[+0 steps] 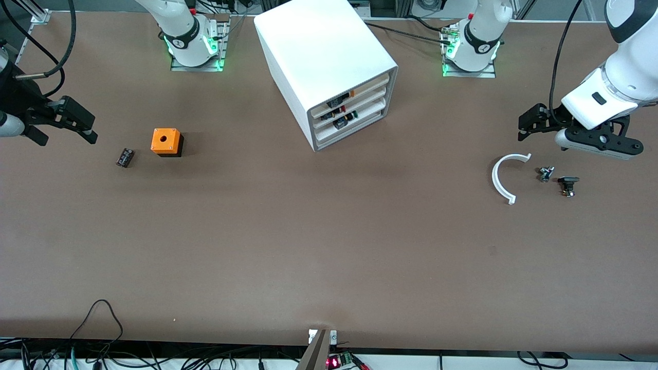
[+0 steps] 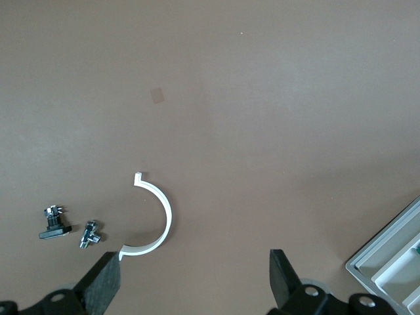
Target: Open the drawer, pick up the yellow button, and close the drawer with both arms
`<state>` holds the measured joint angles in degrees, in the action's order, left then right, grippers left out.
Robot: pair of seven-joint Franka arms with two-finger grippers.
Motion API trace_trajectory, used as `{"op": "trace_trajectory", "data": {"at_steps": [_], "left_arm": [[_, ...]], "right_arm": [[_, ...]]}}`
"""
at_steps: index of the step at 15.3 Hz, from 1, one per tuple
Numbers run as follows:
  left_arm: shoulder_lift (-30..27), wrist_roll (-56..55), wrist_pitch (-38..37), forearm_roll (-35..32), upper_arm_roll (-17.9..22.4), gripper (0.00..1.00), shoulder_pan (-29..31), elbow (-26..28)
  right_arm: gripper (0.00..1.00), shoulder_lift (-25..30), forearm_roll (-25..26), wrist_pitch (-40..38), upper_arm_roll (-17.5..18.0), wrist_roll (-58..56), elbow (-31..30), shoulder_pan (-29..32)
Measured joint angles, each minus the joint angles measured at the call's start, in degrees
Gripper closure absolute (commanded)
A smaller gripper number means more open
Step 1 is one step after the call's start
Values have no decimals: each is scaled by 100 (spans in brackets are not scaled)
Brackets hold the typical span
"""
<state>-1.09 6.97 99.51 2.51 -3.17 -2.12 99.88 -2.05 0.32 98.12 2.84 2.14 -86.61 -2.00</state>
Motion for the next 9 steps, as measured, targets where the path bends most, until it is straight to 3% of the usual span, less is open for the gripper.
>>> {"op": "trace_trajectory", "data": {"at_steps": [9], "left_arm": [[0,0,-6,0,0,0,0,-2]], "right_arm": [[0,-20,0,-39,-14,1,2,18]]}}
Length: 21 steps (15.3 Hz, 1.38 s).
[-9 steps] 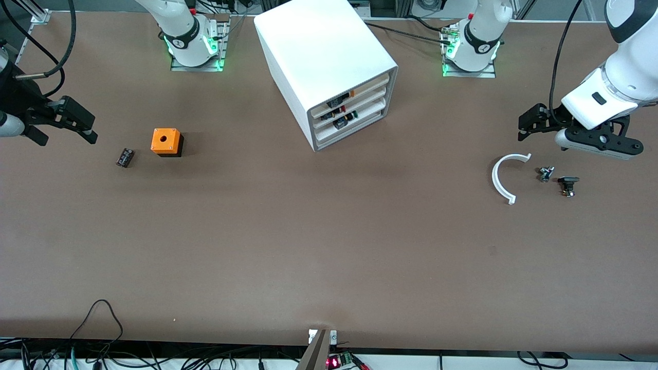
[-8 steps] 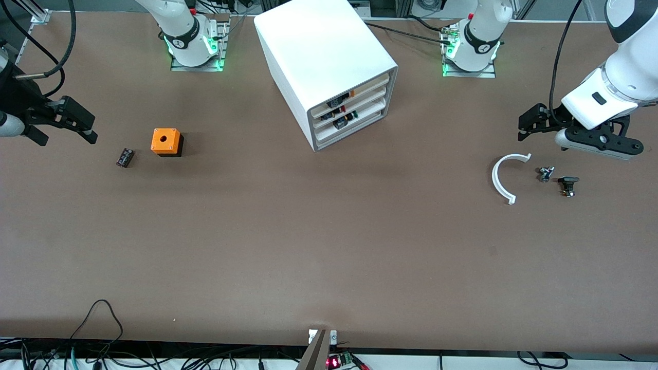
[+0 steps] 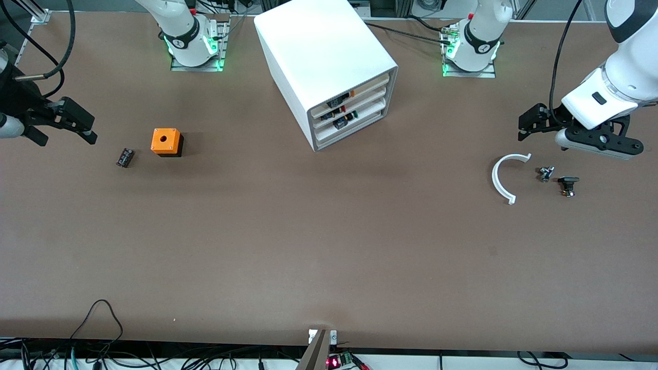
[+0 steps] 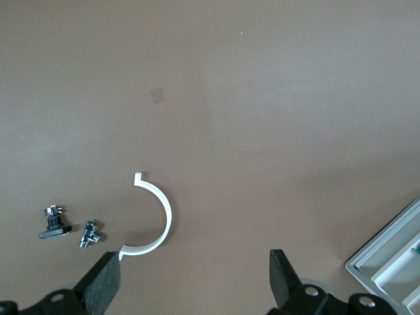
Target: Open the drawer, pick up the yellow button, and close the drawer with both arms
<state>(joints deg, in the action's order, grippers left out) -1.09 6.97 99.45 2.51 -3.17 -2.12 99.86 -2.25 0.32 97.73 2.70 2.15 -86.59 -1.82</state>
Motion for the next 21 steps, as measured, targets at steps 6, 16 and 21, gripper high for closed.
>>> {"op": "trace_trajectory", "data": {"at_steps": [6,16,21], "left_arm": [[0,0,-27,0,0,0,0,0],[0,0,-46,0,0,0,0,-2],[0,0,-213,0,-6,0,-2,-92]], "right_arm": [[0,-218,0,-243,50,1,-31,-13],[0,-1067,-3,-175,102,21,-46,-169],[0,-1304,-119,-64,107,870,-46,-397]]}}
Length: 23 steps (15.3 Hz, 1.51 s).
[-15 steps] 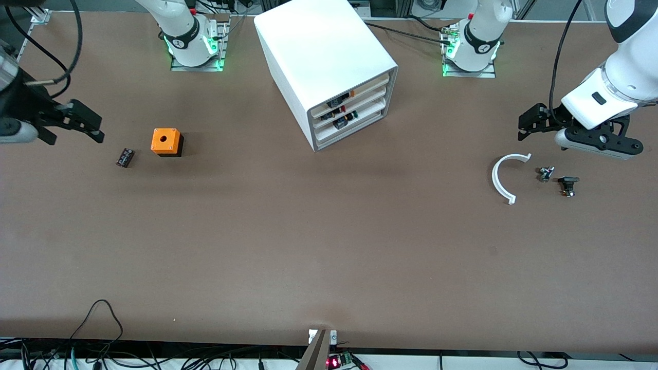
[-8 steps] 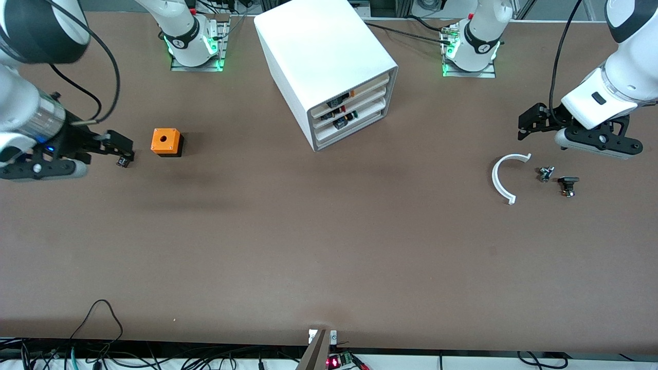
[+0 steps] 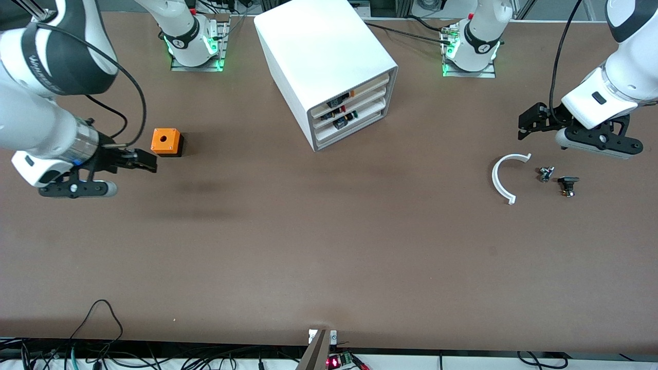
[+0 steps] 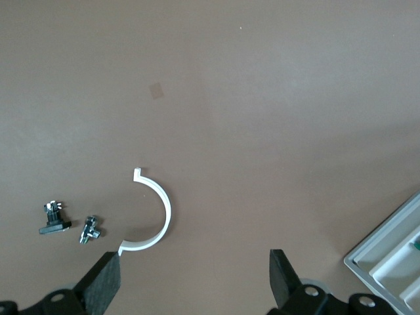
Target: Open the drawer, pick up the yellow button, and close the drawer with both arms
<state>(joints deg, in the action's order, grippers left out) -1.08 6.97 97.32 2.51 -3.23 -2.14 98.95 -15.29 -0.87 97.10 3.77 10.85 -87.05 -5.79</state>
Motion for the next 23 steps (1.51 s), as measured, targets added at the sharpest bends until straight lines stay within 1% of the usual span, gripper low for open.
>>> {"op": "trace_trajectory", "data": {"at_steps": [4,5,9,12,14,19,21,23], "left_arm": [[0,0,-400,34,-39,0,-15,-177],[0,0,-530,142,-45,0,-16,-185],[16,2,-1098,930,-54,0,-22,-187],[140,2,-1349,1433,-63,0,-88,-185],[266,2,-1502,1863,-65,0,-118,-184],[719,317,-1615,3202,-66,0,-127,-125],[917,597,-1588,3826,-64,0,-124,46],[1012,1004,-1364,4250,-65,0,-125,374]], "right_arm": [[0,-100,-3,150,6,704,0,-295],[0,-115,-4,179,6,789,0,-335],[0,-195,-9,336,7,1268,0,-509],[0,-234,-12,421,13,2065,0,-734],[0,-266,-12,439,18,2679,1,-921],[0,-411,-12,570,21,3508,7,-1242],[0,-457,-12,663,21,3790,17,-1335],[0,-486,-12,796,22,4047,18,-1422]]}}
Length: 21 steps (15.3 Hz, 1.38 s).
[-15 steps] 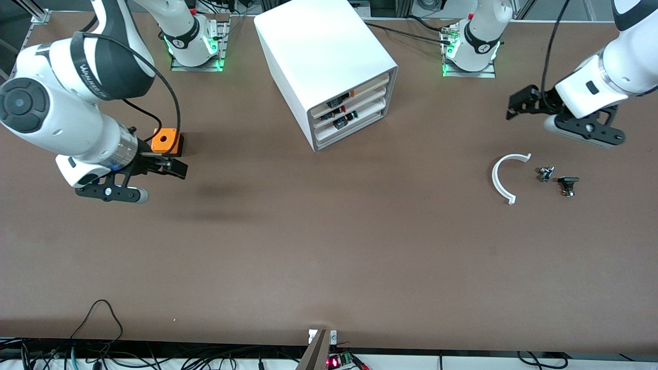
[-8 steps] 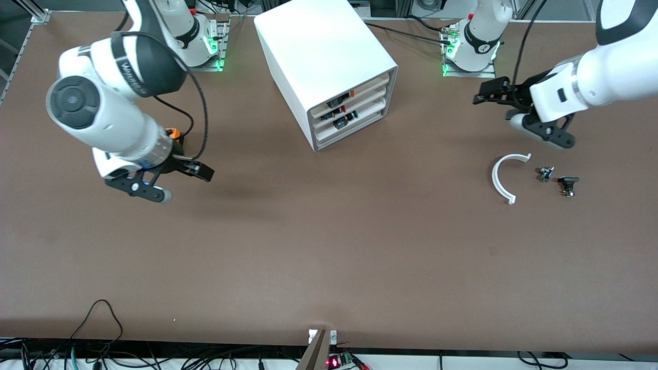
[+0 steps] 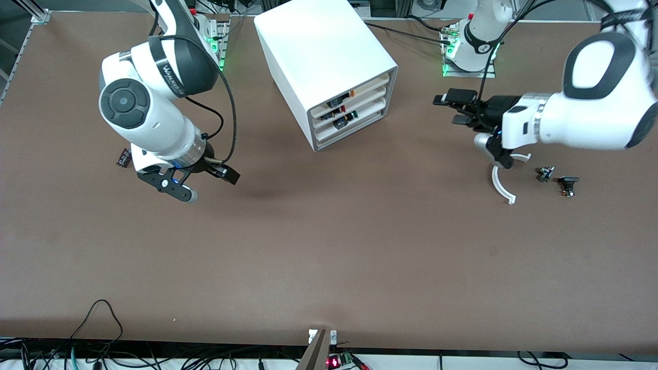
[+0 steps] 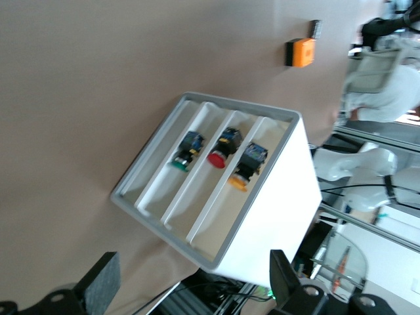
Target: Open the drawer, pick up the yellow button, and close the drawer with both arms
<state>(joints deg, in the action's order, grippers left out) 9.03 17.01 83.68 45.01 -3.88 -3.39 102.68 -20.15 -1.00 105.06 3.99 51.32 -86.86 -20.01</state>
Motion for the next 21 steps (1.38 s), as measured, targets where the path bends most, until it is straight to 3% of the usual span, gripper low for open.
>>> {"op": "trace_trajectory", "data": {"at_steps": [4,11,14,16,17,21], "left_arm": [[20,868,308,612,-49,0,-4,755],[21,2409,929,1432,-631,2,-43,2111],[19,2547,1401,1592,-1041,10,-48,2403],[8,2608,1557,1594,-1110,35,-51,2417],[5,2678,1581,1597,-1109,41,-50,2423],[5,2880,1783,1790,-1294,40,-58,2617]], "right_arm": [[0,-58,0,289,1,521,2,-210],[0,-117,0,386,1,801,13,-365],[0,-117,0,387,1,818,29,-365],[0,-117,0,387,0,829,32,-382],[0,-117,0,387,1,833,34,-404],[0,-118,0,389,1,974,185,-453]]}}
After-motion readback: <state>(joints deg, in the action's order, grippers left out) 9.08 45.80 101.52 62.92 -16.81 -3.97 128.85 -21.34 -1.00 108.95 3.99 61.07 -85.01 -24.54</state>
